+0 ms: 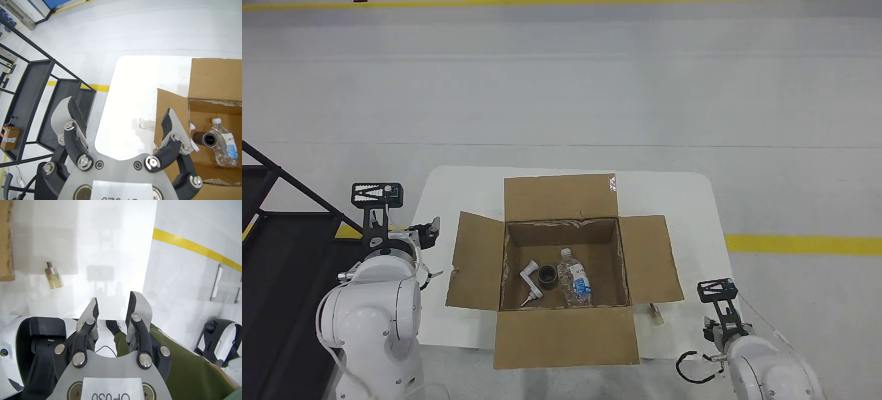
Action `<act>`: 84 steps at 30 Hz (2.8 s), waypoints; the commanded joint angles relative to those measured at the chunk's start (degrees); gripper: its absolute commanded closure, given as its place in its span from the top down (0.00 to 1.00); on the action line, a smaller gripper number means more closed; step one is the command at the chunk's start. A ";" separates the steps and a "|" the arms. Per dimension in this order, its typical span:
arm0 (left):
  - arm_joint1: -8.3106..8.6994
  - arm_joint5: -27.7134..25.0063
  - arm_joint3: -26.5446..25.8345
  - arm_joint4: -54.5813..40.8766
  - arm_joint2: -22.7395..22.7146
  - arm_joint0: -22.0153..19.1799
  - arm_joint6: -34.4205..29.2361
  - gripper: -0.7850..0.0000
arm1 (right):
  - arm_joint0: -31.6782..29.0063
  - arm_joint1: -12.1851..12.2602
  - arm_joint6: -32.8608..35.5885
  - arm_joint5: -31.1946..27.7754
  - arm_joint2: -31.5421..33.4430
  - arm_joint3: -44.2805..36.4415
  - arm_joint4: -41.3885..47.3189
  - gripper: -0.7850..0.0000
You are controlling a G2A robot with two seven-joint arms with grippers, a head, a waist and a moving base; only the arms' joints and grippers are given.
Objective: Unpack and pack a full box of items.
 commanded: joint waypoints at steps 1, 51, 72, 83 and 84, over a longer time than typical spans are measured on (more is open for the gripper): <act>0.00 0.00 0.00 0.00 0.00 0.00 0.00 1.00 | -2.78 -0.11 -4.57 1.62 -1.41 0.63 -1.46 0.40; 0.00 0.00 0.00 0.00 0.00 0.00 0.00 1.00 | 5.04 -0.36 -30.60 0.93 -10.33 23.30 5.13 0.71; 0.00 0.00 0.00 0.00 0.00 0.00 0.00 1.00 | 8.48 -0.04 -30.24 1.28 -11.87 28.00 6.47 0.49; 0.00 0.00 0.00 0.00 0.00 0.00 0.00 1.00 | 8.80 0.21 -29.49 1.52 -12.38 28.34 6.52 0.38; 0.00 0.00 0.00 0.00 0.00 0.00 0.00 1.00 | 8.82 0.23 -29.45 1.54 -12.42 28.39 6.60 0.37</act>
